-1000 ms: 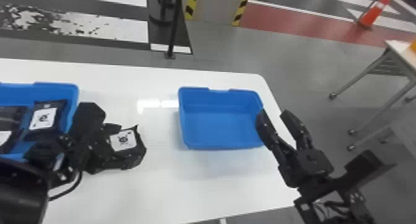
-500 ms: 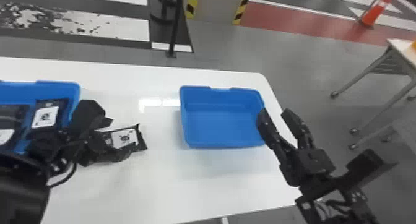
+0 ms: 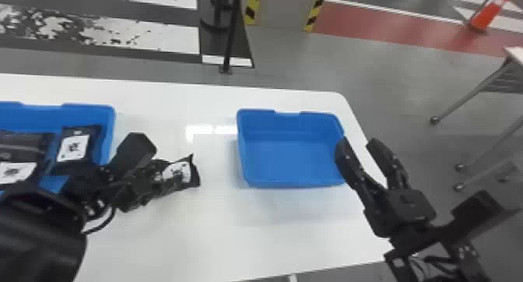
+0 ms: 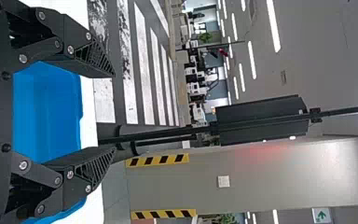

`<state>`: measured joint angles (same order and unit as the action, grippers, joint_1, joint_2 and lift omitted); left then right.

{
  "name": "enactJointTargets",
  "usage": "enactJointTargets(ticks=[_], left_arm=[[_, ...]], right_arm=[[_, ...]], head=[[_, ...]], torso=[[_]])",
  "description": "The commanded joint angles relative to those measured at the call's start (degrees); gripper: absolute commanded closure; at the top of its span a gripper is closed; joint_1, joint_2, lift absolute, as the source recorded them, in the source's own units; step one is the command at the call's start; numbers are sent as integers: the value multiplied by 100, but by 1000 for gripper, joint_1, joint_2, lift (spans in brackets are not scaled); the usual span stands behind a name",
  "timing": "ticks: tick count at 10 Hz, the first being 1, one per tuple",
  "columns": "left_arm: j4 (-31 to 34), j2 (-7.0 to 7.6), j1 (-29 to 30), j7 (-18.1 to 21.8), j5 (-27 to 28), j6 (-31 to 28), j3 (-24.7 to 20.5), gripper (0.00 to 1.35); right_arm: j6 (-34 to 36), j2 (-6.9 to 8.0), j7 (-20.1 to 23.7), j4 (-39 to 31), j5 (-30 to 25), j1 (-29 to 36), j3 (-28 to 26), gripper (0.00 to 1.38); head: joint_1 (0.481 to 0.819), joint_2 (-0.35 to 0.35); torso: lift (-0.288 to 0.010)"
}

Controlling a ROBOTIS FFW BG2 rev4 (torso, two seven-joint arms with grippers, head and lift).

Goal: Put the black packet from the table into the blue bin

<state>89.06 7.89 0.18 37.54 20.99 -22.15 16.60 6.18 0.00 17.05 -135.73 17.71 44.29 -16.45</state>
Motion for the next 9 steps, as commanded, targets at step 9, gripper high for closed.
enactJointTargets(ticks=[9], left_arm=[[1831, 239, 826, 526, 4, 191, -2163, 1213]], right_arm=[[0, 5, 0, -33, 0, 14, 0, 509]], head=[[695, -180]], torso=[[-110]])
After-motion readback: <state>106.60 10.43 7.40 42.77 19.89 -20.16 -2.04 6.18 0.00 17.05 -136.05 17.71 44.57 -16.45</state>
